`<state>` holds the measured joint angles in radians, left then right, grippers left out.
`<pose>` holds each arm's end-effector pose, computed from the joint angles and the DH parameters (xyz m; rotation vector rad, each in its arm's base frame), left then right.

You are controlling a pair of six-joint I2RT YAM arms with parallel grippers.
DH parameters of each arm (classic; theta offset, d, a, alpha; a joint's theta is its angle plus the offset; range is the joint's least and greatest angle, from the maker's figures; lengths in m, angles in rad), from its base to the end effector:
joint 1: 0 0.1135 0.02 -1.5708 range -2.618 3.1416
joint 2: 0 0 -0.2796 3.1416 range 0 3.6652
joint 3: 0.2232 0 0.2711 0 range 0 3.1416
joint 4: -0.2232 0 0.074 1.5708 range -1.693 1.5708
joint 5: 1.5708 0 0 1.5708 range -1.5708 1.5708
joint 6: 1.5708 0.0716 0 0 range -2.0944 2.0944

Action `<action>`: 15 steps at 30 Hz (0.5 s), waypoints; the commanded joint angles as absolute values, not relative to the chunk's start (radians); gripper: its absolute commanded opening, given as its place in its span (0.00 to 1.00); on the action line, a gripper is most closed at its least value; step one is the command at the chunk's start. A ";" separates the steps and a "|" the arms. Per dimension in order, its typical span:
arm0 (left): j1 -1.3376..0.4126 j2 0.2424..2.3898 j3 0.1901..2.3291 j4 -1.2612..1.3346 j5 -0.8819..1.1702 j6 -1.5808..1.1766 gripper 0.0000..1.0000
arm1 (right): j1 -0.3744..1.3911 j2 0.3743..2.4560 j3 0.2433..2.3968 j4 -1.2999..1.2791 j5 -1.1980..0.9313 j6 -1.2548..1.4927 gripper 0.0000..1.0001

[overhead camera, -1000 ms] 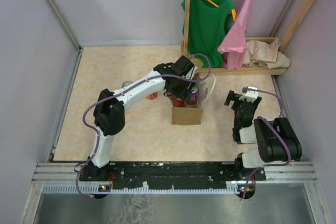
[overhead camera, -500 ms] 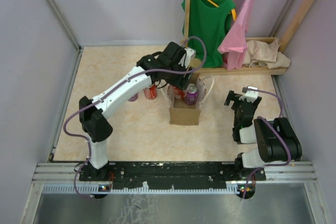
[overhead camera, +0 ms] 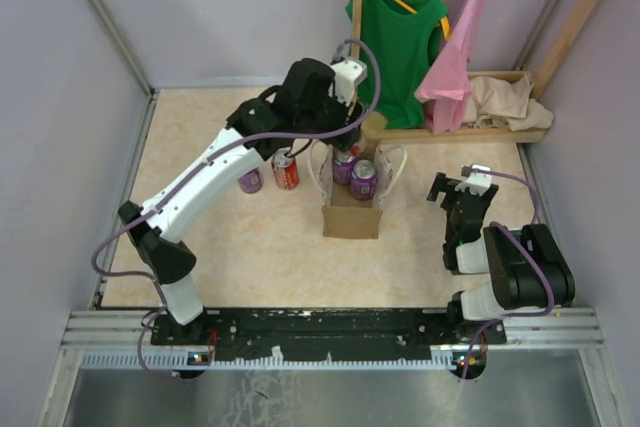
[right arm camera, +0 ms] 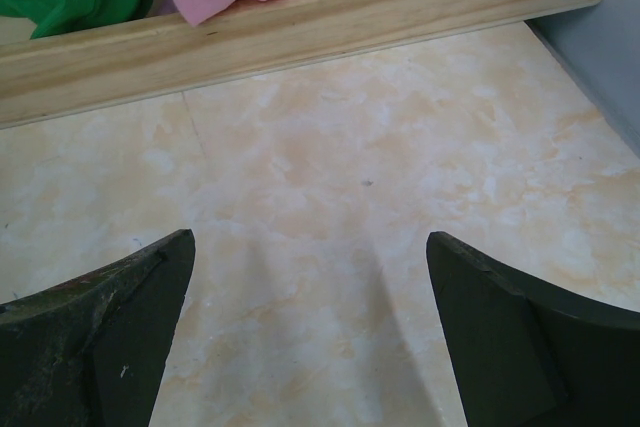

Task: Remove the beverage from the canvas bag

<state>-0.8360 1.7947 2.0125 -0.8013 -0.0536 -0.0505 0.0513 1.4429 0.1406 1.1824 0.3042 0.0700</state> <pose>0.3036 -0.3303 0.4217 0.8084 2.0338 -0.4520 0.2544 -0.0084 0.1348 0.2430 1.6703 -0.1660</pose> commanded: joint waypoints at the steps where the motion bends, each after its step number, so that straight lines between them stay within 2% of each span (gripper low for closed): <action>1: -0.839 1.679 2.108 -0.640 -0.163 0.001 0.00 | 0.051 1.443 0.167 1.243 0.315 0.061 0.99; 9: -0.761 1.582 2.143 -0.676 -0.322 0.011 0.00 | 0.050 1.443 0.167 1.243 0.315 0.061 0.99; 15: -0.633 1.478 2.036 -0.745 -0.374 -0.036 0.00 | 0.050 1.443 0.167 1.243 0.314 0.061 0.99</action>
